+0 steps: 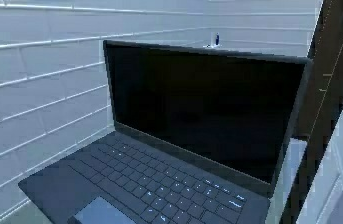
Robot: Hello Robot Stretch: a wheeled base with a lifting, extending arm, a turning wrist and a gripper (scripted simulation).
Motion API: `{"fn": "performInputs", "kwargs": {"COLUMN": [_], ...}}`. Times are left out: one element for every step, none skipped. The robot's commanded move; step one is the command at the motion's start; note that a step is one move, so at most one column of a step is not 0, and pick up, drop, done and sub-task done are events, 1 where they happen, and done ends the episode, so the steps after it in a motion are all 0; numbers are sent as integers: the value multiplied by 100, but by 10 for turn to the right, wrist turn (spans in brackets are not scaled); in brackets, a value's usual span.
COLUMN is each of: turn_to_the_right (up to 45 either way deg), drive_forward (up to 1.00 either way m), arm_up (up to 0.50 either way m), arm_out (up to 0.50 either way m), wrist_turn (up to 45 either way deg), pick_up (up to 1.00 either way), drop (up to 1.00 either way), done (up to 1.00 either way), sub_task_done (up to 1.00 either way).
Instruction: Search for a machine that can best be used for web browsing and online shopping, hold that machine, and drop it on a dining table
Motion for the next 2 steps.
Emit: {"fn": "performInputs", "kwargs": {"turn_to_the_right": [0, 330], "drive_forward": [80, 0], "arm_up": [0, 0], "arm_out": [0, 0], "wrist_turn": [0, 0], "pick_up": [0, 0], "drop": [0, 0], "done": [0, 0], "sub_task_done": [0, 0]}}
